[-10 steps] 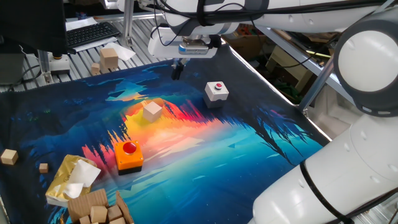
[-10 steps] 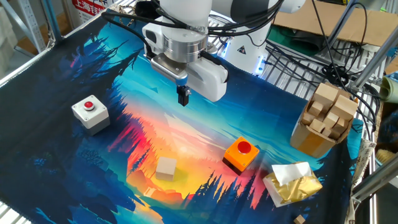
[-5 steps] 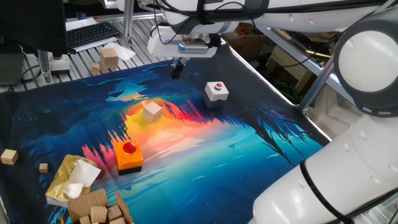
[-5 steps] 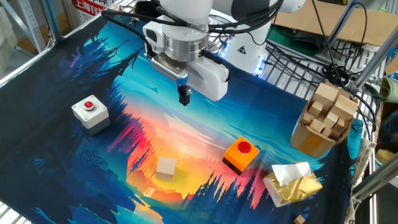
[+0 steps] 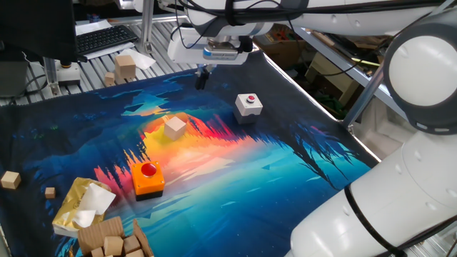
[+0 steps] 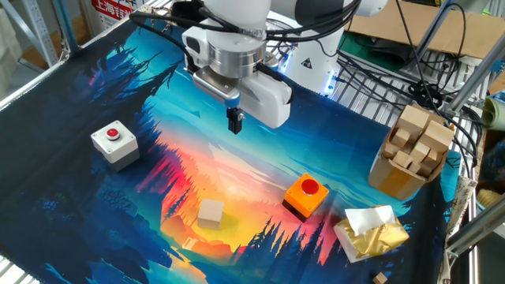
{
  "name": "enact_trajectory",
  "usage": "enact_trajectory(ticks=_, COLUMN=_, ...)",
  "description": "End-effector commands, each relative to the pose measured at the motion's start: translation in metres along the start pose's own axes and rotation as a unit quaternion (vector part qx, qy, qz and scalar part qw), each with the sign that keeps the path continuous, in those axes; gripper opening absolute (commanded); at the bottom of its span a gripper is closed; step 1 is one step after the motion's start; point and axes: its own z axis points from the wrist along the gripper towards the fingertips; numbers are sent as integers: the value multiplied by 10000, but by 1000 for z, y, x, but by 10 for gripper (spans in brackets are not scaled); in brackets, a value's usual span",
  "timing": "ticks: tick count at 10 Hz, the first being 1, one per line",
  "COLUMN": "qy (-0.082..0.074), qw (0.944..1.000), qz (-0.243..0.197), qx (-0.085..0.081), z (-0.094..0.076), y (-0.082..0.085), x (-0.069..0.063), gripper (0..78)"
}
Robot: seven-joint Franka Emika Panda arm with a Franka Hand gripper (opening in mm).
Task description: Pick up one small block
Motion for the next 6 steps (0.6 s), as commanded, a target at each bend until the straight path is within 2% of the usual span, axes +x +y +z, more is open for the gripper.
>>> enact_trajectory(ticks=1, qy=-7, qw=10000, qz=10, qx=-10, z=-2, y=2, x=-1, gripper=0)
enact_trajectory(ticks=6, qy=-1, qw=9999, qz=120, qx=-3, z=-5, y=13, x=0, gripper=0)
